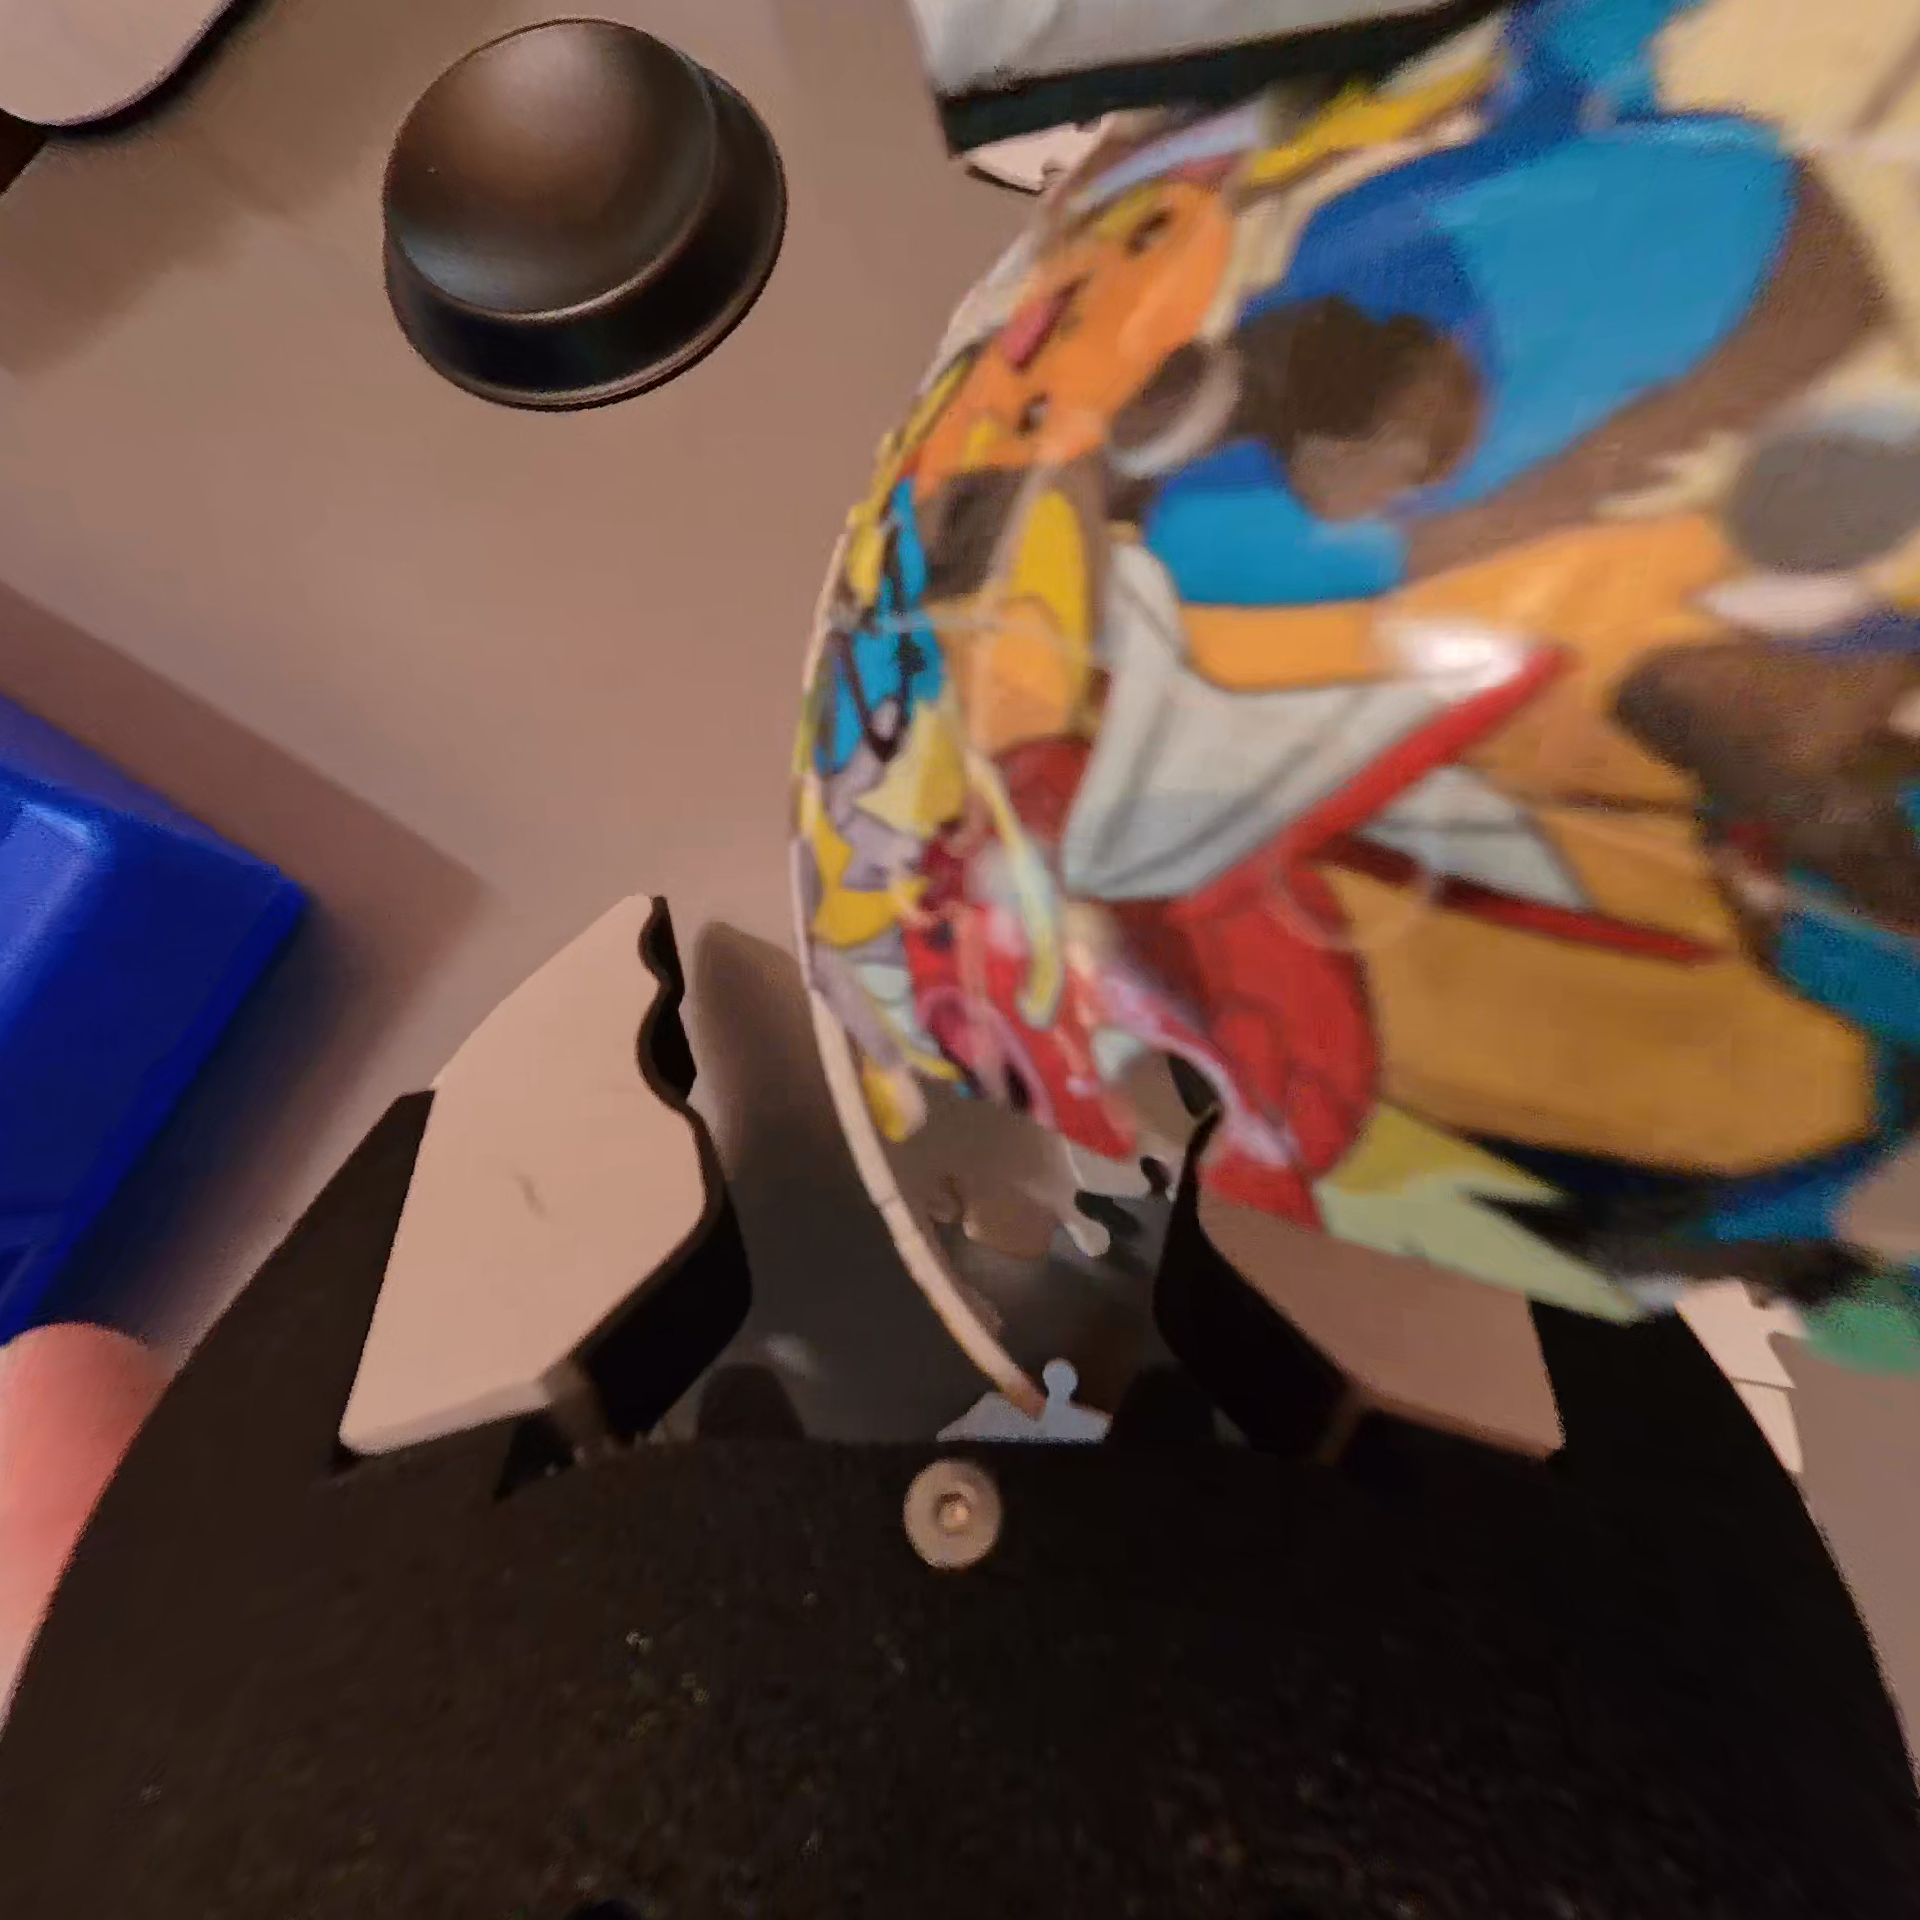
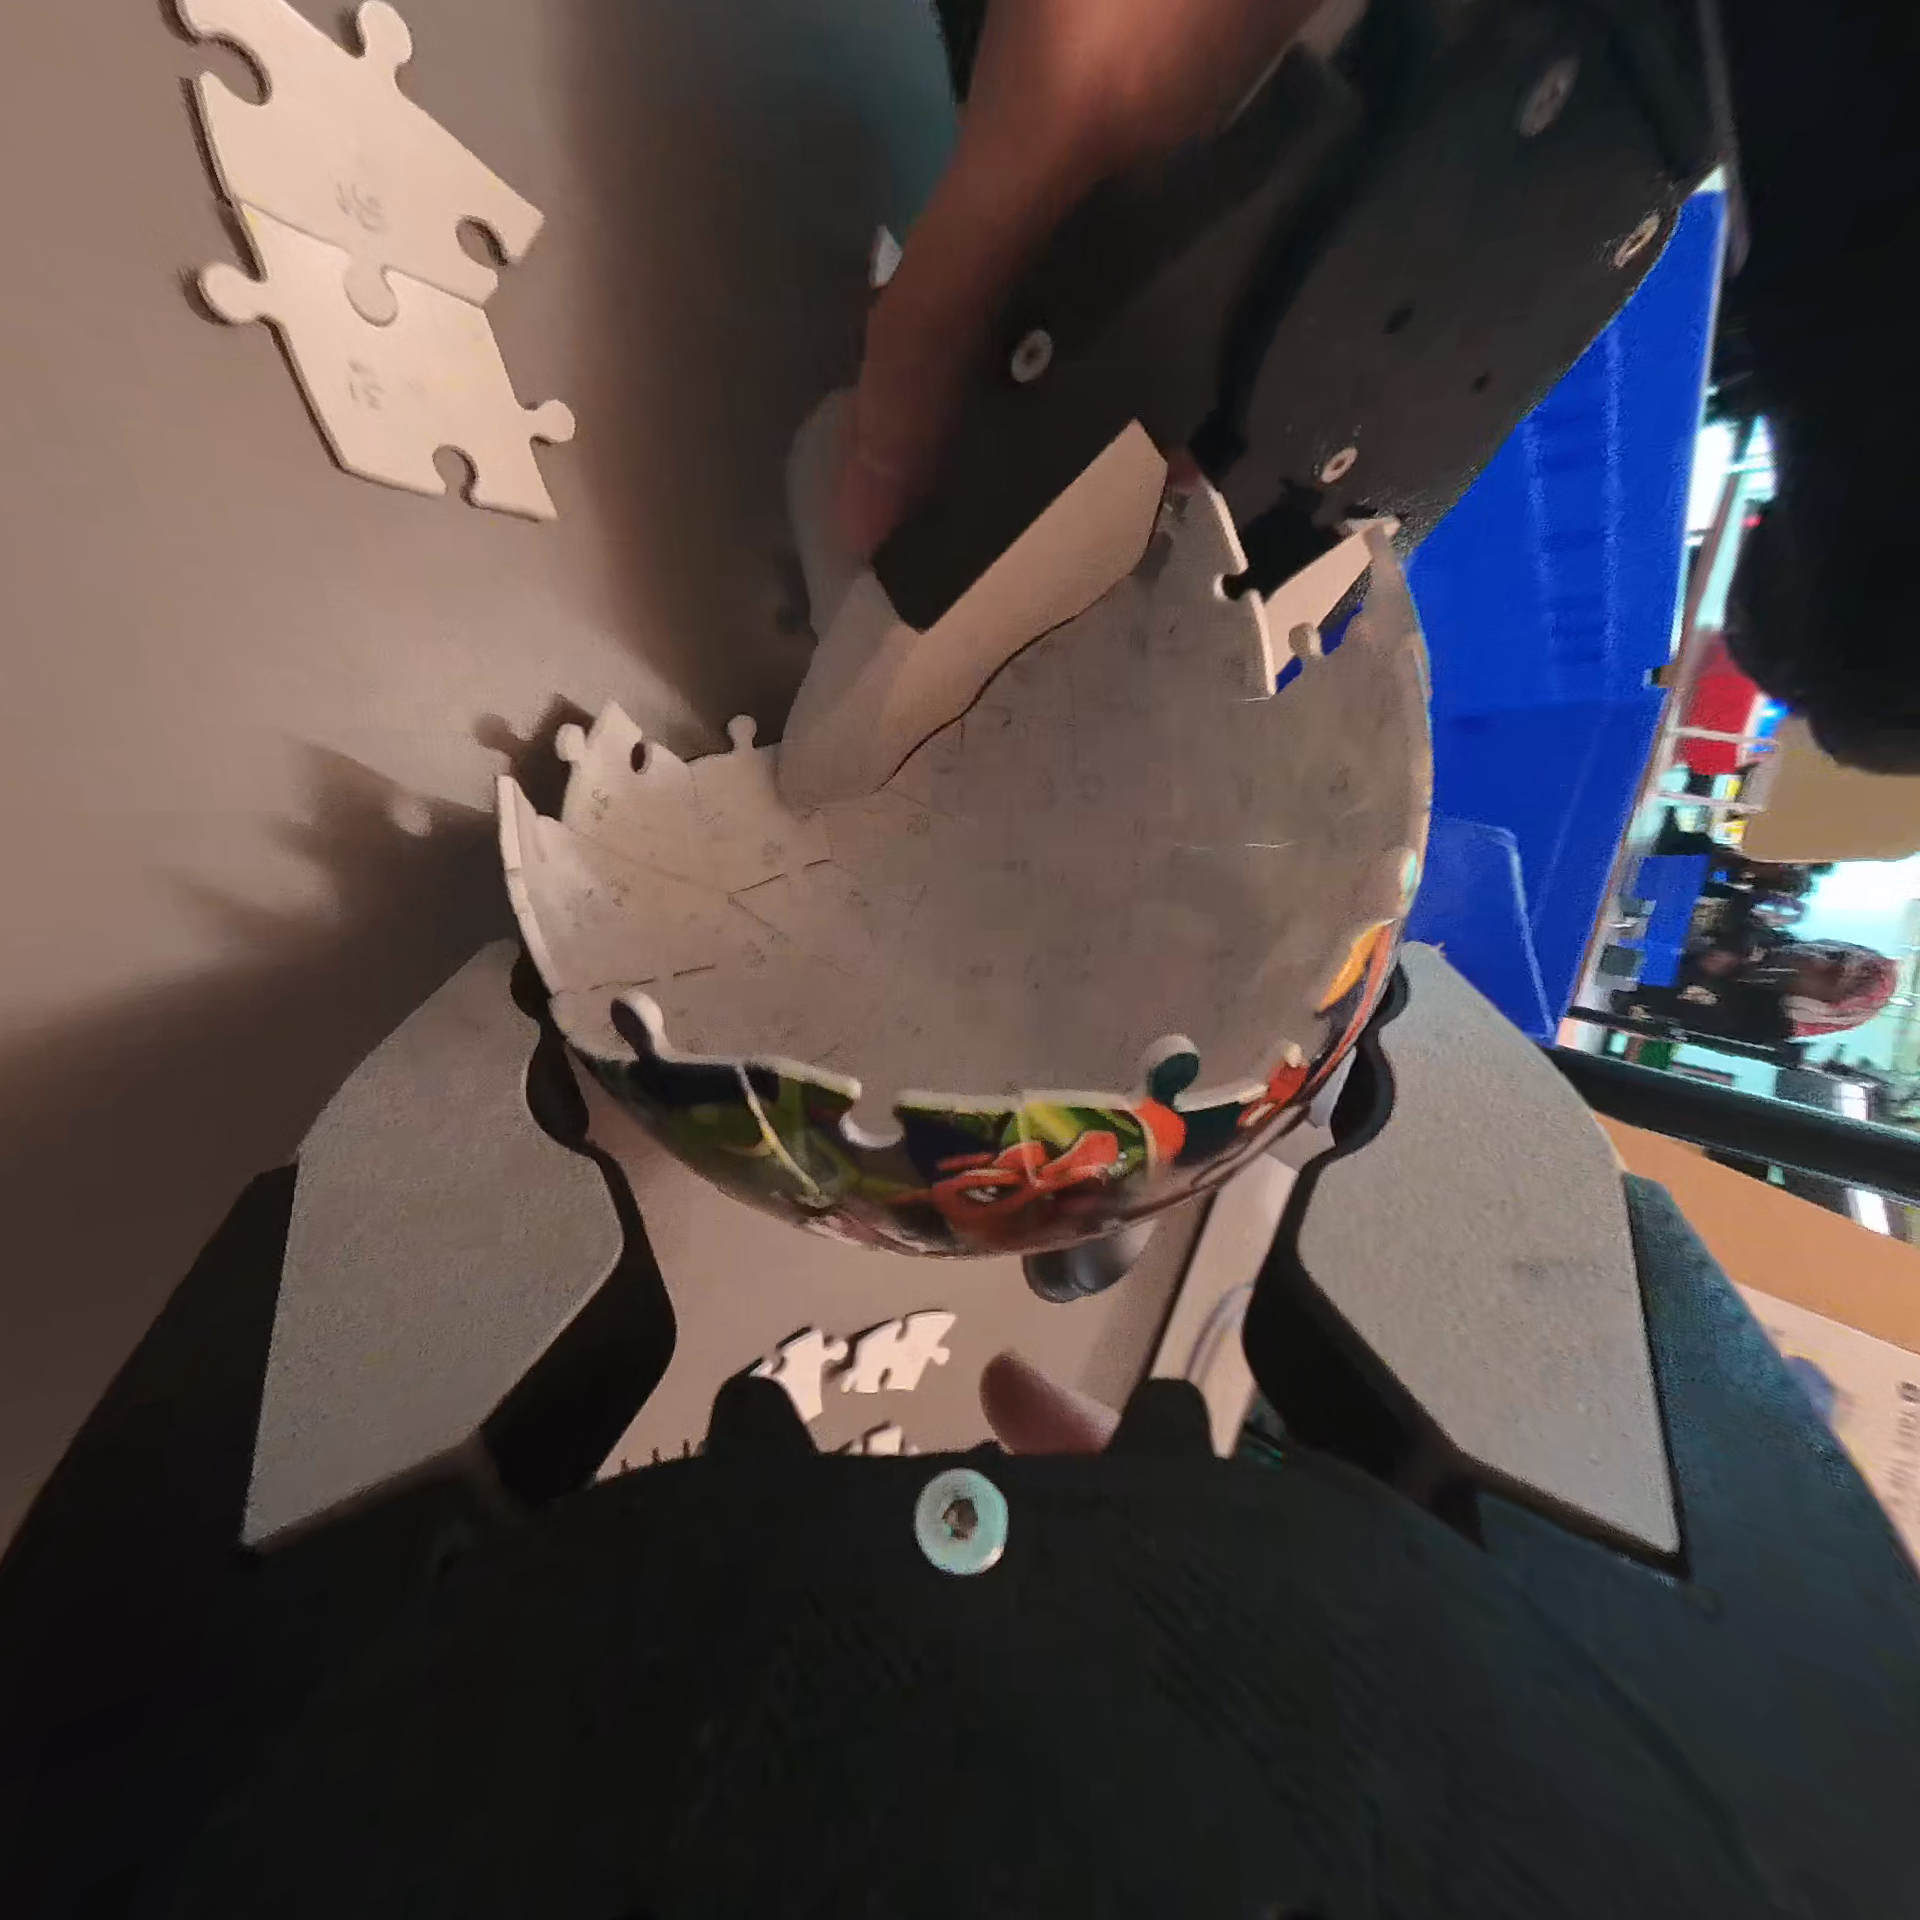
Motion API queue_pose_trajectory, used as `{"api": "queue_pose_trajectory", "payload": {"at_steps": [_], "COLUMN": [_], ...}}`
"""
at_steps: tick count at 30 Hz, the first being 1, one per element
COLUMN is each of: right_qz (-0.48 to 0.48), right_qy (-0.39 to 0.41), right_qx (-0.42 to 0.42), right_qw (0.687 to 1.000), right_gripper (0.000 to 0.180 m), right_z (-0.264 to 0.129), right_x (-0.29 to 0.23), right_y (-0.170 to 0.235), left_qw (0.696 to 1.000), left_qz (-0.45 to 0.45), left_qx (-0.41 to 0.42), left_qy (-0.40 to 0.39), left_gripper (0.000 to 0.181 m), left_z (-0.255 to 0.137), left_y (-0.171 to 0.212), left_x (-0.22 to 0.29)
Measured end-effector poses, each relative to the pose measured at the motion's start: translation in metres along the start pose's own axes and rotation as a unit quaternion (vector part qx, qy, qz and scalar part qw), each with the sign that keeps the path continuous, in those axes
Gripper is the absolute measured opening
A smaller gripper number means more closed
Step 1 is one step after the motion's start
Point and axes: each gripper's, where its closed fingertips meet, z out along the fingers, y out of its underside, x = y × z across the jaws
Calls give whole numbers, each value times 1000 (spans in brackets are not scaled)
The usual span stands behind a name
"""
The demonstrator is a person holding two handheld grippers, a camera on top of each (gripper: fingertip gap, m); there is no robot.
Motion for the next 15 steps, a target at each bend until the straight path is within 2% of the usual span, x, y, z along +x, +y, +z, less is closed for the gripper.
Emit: {"api": "queue_pose_trajectory", "payload": {"at_steps": [6, 15], "right_qz": [-30, -38], "right_qy": [39, 34], "right_qx": [-35, -50], "right_qw": [998, 997], "right_gripper": [141, 142], "right_z": [-2, -2], "right_x": [-1, 0], "right_y": [-1, -5], "left_qw": [1000, 999], "left_qz": [4, -16], "left_qx": [3, -12], "left_qy": [-21, -30], "left_gripper": [97, 94], "left_z": [-6, -9], "left_y": [2, 7], "left_x": [0, 1]}}
